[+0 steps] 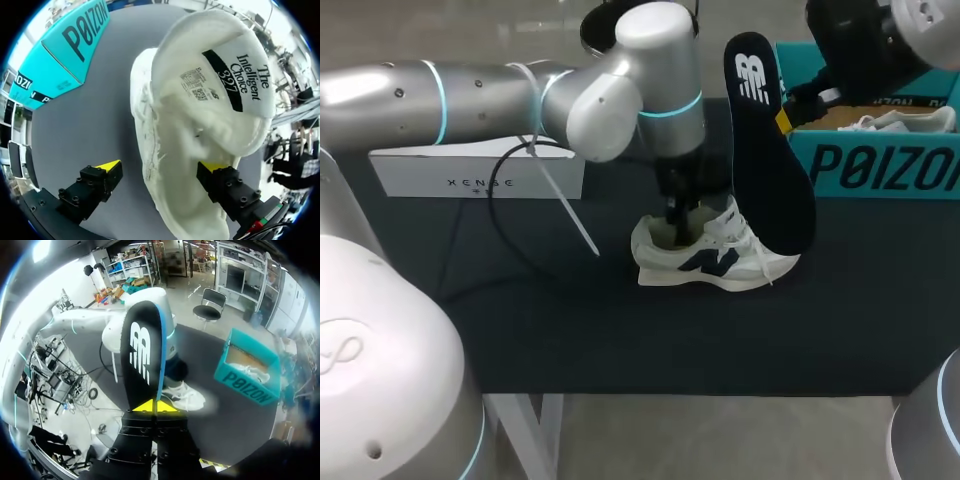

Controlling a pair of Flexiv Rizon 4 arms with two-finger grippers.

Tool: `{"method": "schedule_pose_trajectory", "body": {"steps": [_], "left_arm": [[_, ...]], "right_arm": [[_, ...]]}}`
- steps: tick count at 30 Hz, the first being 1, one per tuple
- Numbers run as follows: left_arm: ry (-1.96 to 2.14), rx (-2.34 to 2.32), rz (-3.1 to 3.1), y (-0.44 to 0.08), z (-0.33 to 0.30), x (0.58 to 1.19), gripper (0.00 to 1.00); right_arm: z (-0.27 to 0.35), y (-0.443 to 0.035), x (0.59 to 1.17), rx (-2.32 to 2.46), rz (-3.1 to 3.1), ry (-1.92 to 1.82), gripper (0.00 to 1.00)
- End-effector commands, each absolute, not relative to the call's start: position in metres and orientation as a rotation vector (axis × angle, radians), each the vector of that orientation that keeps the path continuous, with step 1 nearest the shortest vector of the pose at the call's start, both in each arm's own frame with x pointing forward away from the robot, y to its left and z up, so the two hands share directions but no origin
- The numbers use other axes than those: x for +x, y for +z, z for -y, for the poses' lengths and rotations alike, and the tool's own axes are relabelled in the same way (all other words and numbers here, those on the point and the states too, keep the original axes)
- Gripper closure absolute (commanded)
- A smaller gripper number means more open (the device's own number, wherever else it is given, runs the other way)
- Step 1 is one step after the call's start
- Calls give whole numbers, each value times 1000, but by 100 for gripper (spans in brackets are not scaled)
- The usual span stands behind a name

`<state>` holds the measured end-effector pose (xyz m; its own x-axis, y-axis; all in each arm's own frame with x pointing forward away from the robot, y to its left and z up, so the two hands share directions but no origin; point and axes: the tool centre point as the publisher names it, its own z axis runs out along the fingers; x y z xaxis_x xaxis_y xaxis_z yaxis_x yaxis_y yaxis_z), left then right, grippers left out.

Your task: Take the shoe out of the shoebox, open the shoe tongue, remove and reinsert the insole, then place the shoe into the shoebox

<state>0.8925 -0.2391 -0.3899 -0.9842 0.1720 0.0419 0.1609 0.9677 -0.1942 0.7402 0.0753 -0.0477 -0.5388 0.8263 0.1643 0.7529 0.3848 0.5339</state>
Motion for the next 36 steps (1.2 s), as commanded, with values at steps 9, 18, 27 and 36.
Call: {"method": "schedule_pose_trajectory", "body": {"steps": [9,18,27,36], "left_arm": [[279,-308,3068,-395,244,897,100],[316,-355,3053,-395,243,893,100],[284,-482,3032,-383,237,899,100],[224,-760,3007,-364,227,919,100]], "right_arm": [[-78,-47,743,1439,-2509,853,100],[-78,-47,743,1439,-2509,853,100],[-78,-47,743,1439,-2509,853,100],[-78,-47,743,1439,-2509,853,100]]}}
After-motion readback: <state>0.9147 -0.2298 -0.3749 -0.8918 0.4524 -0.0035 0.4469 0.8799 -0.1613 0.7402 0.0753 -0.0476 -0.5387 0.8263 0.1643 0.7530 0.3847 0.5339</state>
